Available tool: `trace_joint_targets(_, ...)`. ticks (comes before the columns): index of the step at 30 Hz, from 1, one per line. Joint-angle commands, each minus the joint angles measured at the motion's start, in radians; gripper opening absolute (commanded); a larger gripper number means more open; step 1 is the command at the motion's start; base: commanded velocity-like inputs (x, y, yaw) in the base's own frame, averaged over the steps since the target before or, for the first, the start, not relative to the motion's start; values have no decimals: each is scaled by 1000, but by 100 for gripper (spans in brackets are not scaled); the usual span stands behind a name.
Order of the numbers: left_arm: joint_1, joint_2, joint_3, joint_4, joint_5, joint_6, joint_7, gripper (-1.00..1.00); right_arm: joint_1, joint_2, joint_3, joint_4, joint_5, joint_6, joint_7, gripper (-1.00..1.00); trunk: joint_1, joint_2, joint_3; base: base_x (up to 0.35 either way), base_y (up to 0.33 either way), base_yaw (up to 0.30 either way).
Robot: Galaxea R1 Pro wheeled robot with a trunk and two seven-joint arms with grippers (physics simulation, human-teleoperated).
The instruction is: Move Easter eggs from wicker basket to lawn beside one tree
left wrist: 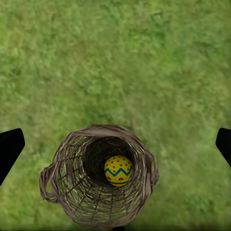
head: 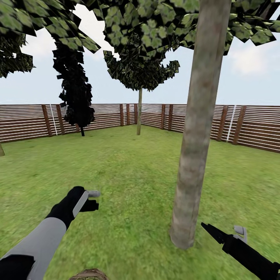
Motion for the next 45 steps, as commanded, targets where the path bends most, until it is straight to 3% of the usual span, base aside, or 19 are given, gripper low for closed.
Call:
trace_joint_targets(1,0,2,-6,2,11,3,2,100,0,0,0,0,-2,7,1,100,4,-8,-4,0,0,0)
trace_joint_targets(9,-2,3,-6,7,9,3,-37,100,0,0,-1,0,-6,6,0,100,35,-64,-29,0,0,0)
trace_joint_targets(27,-2,2,-7,10,8,4,-39,100,0,0,-3,1,-9,3,2,100,104,-190,-85,0,0,0)
trace_joint_targets(34,-3,4,-6,66,12,1,-37,100,0,0,-3,1,-10,0,3,100,131,-239,-107,0,0,0)
trace_joint_targets(45,-10,12,-6,80,14,-6,-37,100,0,0,-3,1,-8,-2,0,100,173,-316,-141,0,0,0)
